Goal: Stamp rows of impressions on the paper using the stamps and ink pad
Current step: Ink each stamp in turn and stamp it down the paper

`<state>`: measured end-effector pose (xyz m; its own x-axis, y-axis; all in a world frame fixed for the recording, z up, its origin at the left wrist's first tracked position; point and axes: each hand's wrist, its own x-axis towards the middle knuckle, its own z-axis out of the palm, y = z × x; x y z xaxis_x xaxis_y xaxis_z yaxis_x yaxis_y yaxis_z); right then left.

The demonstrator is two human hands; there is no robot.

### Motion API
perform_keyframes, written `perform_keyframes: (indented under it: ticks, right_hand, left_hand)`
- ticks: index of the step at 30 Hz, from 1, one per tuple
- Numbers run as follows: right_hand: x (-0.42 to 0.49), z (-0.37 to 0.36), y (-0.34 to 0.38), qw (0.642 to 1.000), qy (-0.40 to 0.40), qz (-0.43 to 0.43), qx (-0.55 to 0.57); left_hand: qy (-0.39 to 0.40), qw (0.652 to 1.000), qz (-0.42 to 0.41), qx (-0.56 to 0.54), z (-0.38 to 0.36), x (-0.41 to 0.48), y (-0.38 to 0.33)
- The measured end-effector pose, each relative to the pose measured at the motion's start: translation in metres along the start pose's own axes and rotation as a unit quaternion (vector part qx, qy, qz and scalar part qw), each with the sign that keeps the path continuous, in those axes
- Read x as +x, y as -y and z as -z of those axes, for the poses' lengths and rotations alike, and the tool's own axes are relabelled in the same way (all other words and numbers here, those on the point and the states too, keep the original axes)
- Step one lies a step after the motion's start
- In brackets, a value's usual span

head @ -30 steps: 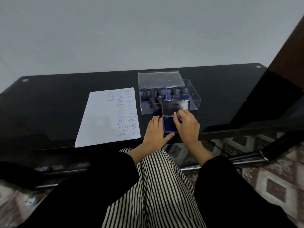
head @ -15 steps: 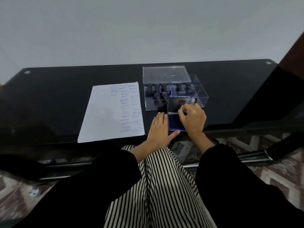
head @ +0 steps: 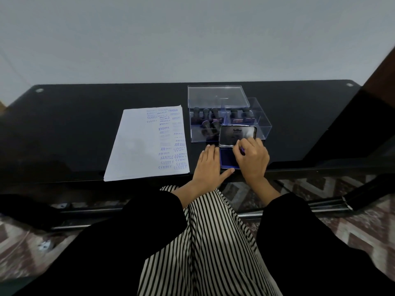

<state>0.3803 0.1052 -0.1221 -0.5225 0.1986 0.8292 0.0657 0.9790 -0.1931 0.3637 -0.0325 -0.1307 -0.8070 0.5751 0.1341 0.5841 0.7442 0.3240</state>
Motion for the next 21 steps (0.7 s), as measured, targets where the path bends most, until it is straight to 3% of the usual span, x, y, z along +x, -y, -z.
perform_keyframes:
  ticks: [21]
  right_hand:
    - [0.009,-0.005,-0.001,1.000,0.020,0.000,-0.011]
  left_hand:
    - [0.018,1.000,0.004,-0.004,0.002,0.002,0.000]
